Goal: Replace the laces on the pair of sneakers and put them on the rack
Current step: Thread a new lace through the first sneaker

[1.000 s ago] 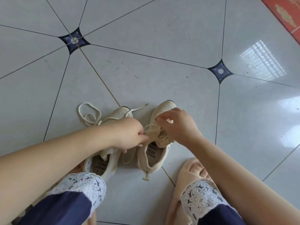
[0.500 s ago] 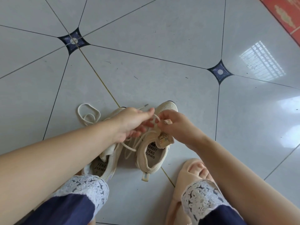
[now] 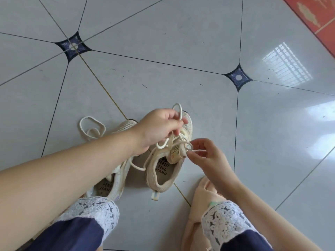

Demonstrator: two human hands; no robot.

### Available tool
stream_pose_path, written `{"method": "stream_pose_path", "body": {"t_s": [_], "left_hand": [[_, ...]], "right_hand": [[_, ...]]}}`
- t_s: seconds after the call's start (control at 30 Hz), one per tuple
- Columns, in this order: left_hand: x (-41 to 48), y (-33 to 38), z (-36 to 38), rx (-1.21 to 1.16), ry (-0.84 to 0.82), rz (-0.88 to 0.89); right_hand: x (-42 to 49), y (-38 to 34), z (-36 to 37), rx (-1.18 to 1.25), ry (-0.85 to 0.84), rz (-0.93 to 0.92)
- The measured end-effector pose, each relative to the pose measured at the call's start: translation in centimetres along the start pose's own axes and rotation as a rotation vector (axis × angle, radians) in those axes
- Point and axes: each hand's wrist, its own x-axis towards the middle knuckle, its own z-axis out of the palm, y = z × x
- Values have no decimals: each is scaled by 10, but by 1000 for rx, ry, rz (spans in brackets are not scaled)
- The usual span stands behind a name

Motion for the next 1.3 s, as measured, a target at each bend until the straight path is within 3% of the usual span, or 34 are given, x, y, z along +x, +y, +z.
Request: {"method": "stream_pose_path", "body": {"t_s": [0.17,0.27,0.5,0.67,0.87,1.0,1.07,1.23,1.3], "left_hand": [[-7,-21,16,366,-52,175],[-9,-27,13,587,-82,234],[-14,-33,2,628,-15,278],[-14,-36,0,627,44,288],[-14,-43,3,708,34,249],[-18,-44,2,807,-25,332],[-20,-45,3,892,-43,381],[-23,-42,10,1133,-66,527],[-23,-41,9,1126,-93,497]], "right_hand": [[-7,8,3,146,-125,38],[-7,9,0,246,-93,44],[-12,12,19,-108,-41,12],[-10,13,27,-229,49,-50],[-14,14,27,-115,72,-49],[-14,9,18,-93,60,-78],[-10,1,10,28,97,-84],[5,-24,9,124,-93,-8],[10,-32,8,254,-149,45]]}}
